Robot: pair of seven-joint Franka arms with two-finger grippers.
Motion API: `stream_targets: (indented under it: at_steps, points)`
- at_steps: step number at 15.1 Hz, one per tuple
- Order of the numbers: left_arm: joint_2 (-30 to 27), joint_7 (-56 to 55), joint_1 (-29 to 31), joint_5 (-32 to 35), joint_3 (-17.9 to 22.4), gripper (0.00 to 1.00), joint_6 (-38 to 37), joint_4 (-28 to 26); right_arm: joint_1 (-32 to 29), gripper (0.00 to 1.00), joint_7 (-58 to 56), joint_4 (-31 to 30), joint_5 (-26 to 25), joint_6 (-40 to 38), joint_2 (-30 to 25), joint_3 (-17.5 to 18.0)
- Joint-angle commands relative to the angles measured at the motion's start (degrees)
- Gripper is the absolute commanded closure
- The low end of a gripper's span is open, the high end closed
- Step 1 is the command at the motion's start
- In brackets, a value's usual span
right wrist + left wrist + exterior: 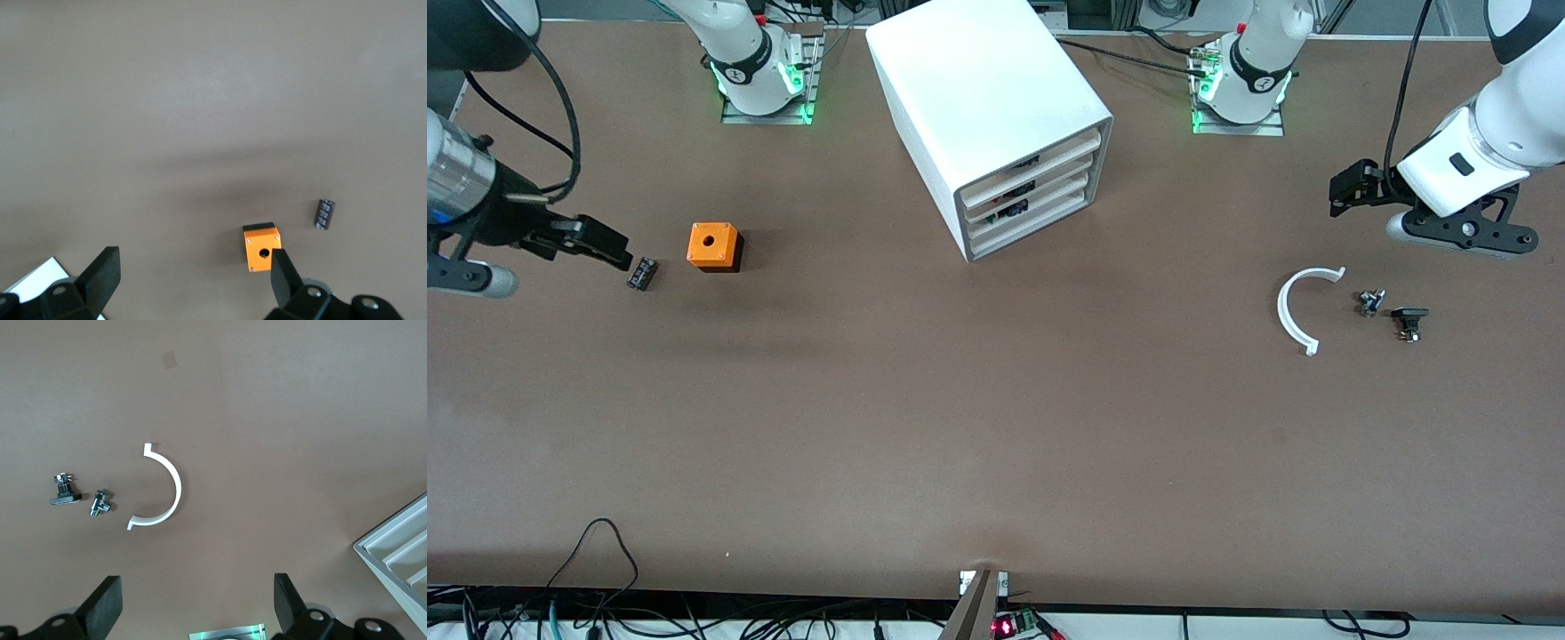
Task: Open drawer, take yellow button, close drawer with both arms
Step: 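Move the right gripper toward the cabinet while the left gripper reaches the drawer handle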
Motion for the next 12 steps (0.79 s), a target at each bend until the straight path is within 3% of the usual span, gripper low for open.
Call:
stream_targets:
  at_steps: [1, 7, 12]
  points:
    - [-0.4, 0.7, -0.1, 0.0, -1.7, 0.0, -1.5, 0.9, 0.5, 0.0, -0.6, 0.7, 0.9, 2.0, 2.1, 0.1]
    - [0.3, 1.2, -1.1, -1.1, -3.5, 0.0, -5.0, 2.9, 0.6, 0.0, -4.4, 0.6, 1.0, 4.4, 6.9, 0.1]
    - [4.1, 1.3, -1.2, -13.7, -4.9, 0.0, -12.2, 2.7, 0.8, 0.01, -4.1, 0.5, 0.9, 3.6, 9.2, 0.1]
